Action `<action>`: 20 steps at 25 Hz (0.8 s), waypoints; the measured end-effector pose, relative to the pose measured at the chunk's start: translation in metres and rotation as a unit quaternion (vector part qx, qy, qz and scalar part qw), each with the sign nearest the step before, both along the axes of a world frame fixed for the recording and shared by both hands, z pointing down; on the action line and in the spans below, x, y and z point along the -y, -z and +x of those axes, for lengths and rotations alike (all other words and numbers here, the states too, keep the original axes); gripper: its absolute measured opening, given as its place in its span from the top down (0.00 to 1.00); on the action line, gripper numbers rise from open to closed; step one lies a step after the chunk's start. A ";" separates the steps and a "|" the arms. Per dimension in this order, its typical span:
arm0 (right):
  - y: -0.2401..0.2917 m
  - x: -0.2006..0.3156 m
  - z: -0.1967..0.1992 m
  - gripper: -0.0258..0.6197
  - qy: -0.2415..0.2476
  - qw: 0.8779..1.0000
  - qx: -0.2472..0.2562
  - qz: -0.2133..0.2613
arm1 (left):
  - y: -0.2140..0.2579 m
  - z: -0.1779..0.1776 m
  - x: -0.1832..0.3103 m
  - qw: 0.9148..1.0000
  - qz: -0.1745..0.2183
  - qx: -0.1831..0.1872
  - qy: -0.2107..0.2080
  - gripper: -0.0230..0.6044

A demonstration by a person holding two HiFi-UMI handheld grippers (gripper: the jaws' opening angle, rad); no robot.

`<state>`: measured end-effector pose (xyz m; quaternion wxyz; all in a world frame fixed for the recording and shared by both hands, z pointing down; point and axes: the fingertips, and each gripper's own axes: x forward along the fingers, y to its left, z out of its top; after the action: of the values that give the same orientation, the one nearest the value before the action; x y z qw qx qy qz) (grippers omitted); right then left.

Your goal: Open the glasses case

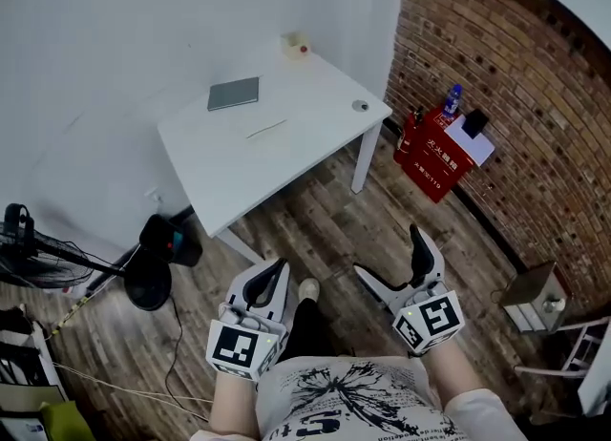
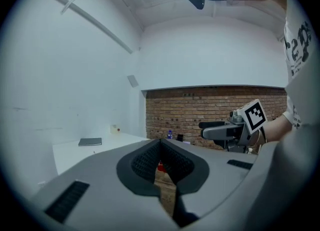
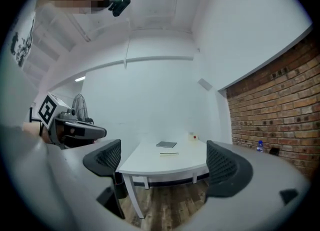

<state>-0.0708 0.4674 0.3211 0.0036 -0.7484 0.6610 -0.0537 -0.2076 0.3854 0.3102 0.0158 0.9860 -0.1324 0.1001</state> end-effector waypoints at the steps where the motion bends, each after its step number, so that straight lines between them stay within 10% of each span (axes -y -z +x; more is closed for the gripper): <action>1: -0.001 0.018 0.008 0.13 0.000 1.000 0.002 -0.003 | -0.001 0.010 0.019 1.000 -0.004 -0.001 -0.001 0.94; 20: -0.028 0.359 0.118 0.14 0.051 0.995 -0.002 -0.081 | -0.011 0.145 0.340 1.000 0.020 0.017 -0.007 0.94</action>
<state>0.0475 0.1080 0.3488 -0.0607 -0.7117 0.6918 -0.1059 -0.0626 0.0455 0.3216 -0.0066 0.9852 -0.1274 0.1145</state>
